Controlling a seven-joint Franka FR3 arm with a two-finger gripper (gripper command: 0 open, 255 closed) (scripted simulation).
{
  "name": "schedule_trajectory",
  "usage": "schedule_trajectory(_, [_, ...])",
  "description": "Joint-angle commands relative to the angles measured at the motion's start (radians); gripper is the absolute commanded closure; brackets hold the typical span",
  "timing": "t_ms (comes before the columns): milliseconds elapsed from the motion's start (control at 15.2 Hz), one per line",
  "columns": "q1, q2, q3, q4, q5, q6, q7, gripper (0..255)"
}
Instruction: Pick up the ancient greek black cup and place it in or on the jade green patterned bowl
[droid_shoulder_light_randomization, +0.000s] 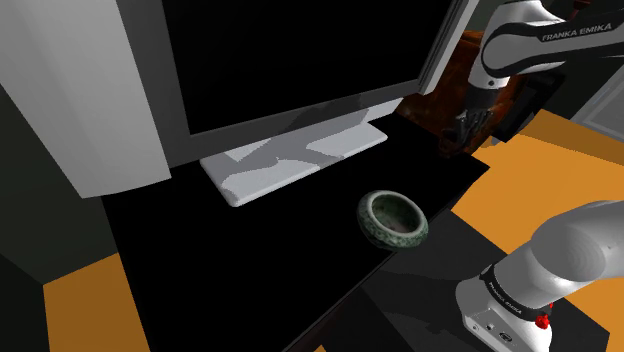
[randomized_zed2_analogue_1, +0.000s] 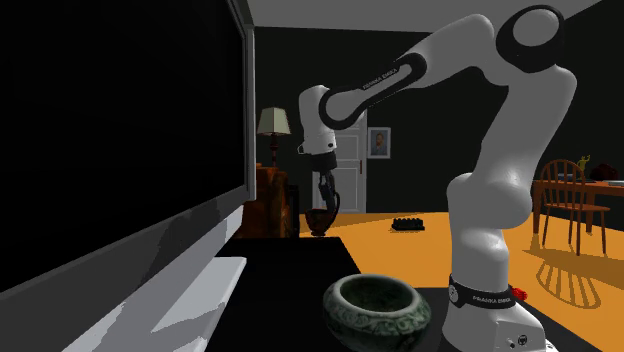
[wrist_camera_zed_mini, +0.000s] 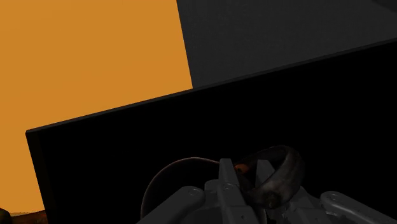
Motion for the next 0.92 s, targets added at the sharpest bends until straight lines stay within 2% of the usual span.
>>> schedule_trajectory(0, [0.001,-0.012,0.003,0.019,0.003,-0.030,-0.003,255])
schedule_trajectory(858, [0.005,-0.041,0.017,0.170,0.016,-0.210,-0.026,255])
